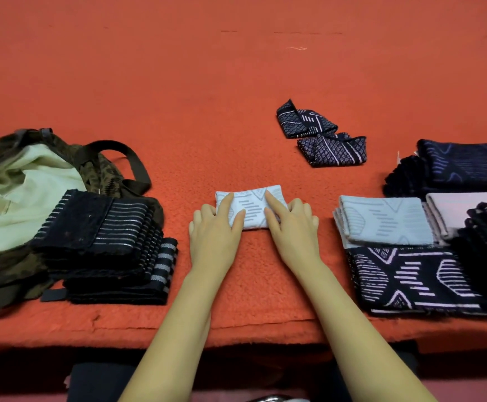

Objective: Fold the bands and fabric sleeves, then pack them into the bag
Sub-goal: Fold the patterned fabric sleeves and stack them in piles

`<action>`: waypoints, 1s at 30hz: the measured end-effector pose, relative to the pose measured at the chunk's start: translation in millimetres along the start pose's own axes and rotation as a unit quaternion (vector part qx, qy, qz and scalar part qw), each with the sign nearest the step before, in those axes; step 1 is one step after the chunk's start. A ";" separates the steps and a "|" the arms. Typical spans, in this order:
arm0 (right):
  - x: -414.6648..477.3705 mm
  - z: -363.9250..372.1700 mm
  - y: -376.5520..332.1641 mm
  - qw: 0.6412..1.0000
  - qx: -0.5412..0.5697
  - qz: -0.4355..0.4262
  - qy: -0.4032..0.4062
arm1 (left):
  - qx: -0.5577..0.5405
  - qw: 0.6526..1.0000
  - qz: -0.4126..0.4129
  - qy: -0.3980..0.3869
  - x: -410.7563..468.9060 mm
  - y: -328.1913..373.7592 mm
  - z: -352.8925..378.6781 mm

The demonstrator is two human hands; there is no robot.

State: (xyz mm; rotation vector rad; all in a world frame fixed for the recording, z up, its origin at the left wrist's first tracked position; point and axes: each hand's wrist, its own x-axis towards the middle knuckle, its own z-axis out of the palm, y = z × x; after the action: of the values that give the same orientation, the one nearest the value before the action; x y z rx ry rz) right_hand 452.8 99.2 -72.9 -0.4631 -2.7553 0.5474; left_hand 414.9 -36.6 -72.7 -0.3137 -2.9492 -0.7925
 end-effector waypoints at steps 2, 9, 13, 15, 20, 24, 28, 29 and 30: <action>-2.6 -2.7 -4.8 0.997 0.064 -0.034 0.021 | -0.002 1.000 0.000 -0.006 0.2 1.7 -2.2; -17.7 -53.8 -8.2 0.974 0.115 -0.077 0.181 | -0.162 0.984 0.070 0.013 -4.8 39.6 -28.5; -29.2 -92.7 25.9 0.958 0.135 -0.038 0.249 | -0.228 0.961 0.158 -0.009 -10.6 85.3 -35.7; -40.5 -103.9 43.1 0.951 0.176 -0.009 0.252 | -0.250 0.949 0.186 -0.042 -13.6 105.4 -29.7; -55.2 -111.3 78.0 0.950 0.182 0.082 0.241 | -0.277 0.934 0.196 -0.111 -25.8 138.6 -1.7; -58.5 -109.3 86.3 0.959 0.137 0.124 0.214 | -0.267 0.935 0.189 -0.133 -31.1 140.3 17.3; -55.2 -114.9 78.8 0.967 0.063 0.111 0.221 | -0.273 0.936 0.189 -0.121 -26.7 139.1 18.2; -54.1 -116.3 77.7 0.967 0.044 0.105 0.227 | -0.281 0.933 0.192 -0.119 -26.4 140.5 17.8; -53.6 -118.0 77.4 0.966 0.020 0.104 0.236 | -0.293 0.929 0.194 -0.118 -27.1 142.7 17.1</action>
State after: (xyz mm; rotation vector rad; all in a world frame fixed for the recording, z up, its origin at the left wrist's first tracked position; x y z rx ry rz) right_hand 561.2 184.9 -12.2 -0.7688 -2.2520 0.4667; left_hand 471.7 87.9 -21.1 -1.0523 -2.6161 -1.6403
